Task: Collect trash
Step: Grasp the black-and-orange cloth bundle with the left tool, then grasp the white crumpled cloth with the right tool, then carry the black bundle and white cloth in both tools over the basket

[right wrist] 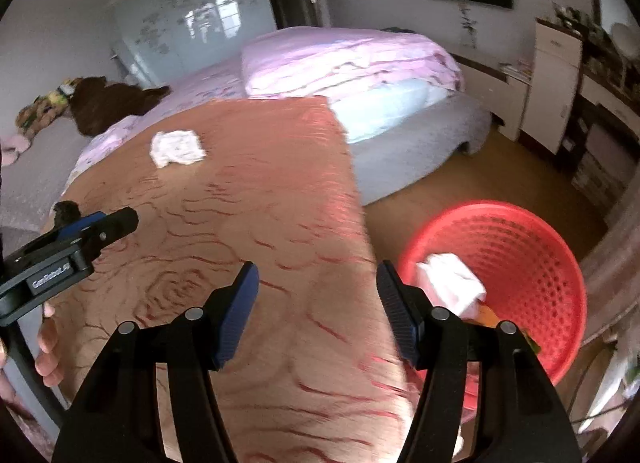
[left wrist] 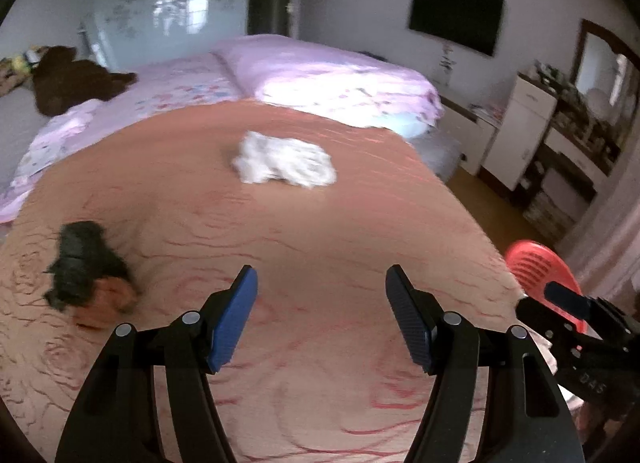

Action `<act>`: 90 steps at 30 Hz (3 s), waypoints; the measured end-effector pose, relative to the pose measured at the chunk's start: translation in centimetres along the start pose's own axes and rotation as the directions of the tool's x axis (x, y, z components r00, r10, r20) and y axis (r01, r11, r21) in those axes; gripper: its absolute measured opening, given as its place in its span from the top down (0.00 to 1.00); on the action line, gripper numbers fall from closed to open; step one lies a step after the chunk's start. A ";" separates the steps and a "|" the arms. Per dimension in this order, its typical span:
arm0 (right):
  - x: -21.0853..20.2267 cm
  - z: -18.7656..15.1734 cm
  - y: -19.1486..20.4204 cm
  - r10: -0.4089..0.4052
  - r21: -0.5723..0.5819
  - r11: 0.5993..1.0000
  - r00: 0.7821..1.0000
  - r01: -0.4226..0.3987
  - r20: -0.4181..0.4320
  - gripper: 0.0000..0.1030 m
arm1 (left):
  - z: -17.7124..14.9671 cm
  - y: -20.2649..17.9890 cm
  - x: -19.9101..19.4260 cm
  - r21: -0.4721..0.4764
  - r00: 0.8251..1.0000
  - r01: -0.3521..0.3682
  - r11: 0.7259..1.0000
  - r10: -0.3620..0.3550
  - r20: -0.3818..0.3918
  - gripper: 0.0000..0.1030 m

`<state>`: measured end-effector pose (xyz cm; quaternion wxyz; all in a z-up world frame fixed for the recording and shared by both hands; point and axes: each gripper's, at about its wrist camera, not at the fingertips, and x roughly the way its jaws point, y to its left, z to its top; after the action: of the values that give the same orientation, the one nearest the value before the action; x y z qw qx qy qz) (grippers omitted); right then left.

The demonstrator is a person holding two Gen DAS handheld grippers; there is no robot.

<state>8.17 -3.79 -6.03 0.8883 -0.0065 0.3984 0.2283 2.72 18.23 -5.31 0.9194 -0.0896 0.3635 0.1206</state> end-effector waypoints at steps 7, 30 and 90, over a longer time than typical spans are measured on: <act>0.8 0.7 3.3 0.046 -0.053 0.998 0.999 -0.047 -0.006 0.42 | 1.2 7.1 -2.2 -0.131 0.991 -0.109 0.985 0.118 0.061 0.37; 5.8 5.6 10.2 0.067 -0.162 0.984 0.997 -0.070 -0.024 0.38 | -0.3 16.5 -1.4 -0.301 0.986 -0.157 0.941 0.169 0.012 0.38; 6.8 4.4 11.9 0.082 -0.167 0.982 0.994 -0.093 -0.072 0.70 | -0.5 9.7 -1.5 -0.170 0.996 -0.079 0.982 0.083 0.017 0.60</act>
<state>10.28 10.43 -5.86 0.8604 -0.0722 0.4058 0.2998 -1.42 27.12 -5.40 0.9070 -0.1512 0.3444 0.1893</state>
